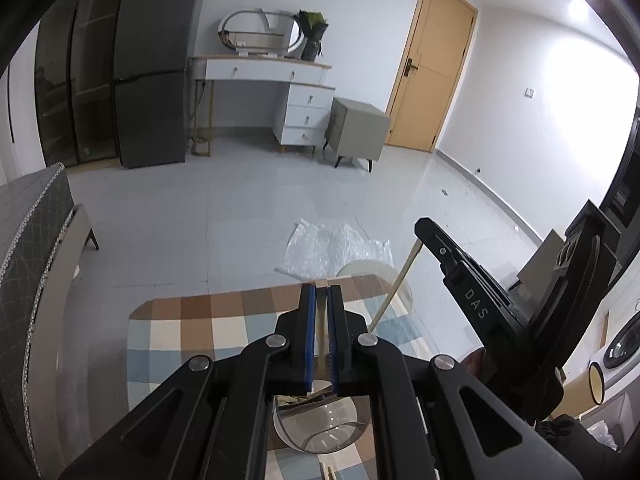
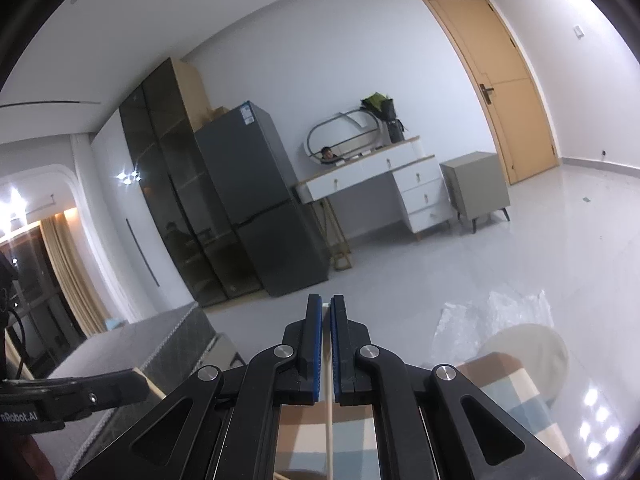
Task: Organize utensils
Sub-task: 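Open the right gripper while the left gripper opens, dropping both chopsticks into the holder, then raise both open grippers away from the holder toward the last chopsticks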
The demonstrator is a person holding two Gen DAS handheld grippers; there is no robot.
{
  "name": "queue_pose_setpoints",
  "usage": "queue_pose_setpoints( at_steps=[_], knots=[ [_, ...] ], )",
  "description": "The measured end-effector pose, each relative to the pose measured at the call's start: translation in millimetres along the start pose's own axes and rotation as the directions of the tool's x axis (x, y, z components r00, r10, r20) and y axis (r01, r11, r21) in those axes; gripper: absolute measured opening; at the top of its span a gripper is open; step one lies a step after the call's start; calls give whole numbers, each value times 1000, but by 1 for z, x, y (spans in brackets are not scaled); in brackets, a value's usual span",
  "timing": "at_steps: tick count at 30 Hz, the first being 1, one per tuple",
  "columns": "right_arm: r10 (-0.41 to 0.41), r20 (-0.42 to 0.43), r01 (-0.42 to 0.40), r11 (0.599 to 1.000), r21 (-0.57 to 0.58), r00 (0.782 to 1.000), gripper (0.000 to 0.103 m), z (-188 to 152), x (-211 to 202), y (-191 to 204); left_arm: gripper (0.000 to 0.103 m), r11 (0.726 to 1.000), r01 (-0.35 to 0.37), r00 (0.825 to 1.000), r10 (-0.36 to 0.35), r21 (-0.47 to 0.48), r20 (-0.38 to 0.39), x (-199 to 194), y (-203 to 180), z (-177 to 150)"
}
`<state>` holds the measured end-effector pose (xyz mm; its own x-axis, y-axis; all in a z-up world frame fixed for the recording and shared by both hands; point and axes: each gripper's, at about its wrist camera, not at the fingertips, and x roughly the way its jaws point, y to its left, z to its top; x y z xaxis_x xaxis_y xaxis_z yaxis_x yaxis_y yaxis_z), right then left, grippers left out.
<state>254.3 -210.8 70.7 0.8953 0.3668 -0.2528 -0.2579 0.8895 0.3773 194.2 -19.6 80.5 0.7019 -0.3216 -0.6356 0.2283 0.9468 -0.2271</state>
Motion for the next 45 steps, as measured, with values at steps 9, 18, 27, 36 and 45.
queue_pose_setpoints(
  at_steps=[9, 18, 27, 36, 45],
  knots=[
    [41, -50, -42, 999, -15, 998, 4, -19, -1, -6, 1, 999, 46, 995, -46, -9, -89, 16, -4, -8],
    [70, -182, -79, 996, -45, 981, 7, -42, -12, -9, 2, 999, 55, 980, -53, 3, -192, 31, -13, -17],
    [33, -252, -36, 999, -6, 967, 33, -55, -45, -21, 56, 998, -25, 990, 17, -54, -138, -1, -7, -15],
    [-33, -239, 32, 999, -6, 970, 64, -53, -108, -31, 82, 986, -124, 992, 120, -113, -41, -53, -6, -38],
    [-81, -240, 71, 996, -48, 967, 77, -53, -150, -24, 85, 978, -184, 982, 188, -93, 29, -85, -20, -62]
  ],
)
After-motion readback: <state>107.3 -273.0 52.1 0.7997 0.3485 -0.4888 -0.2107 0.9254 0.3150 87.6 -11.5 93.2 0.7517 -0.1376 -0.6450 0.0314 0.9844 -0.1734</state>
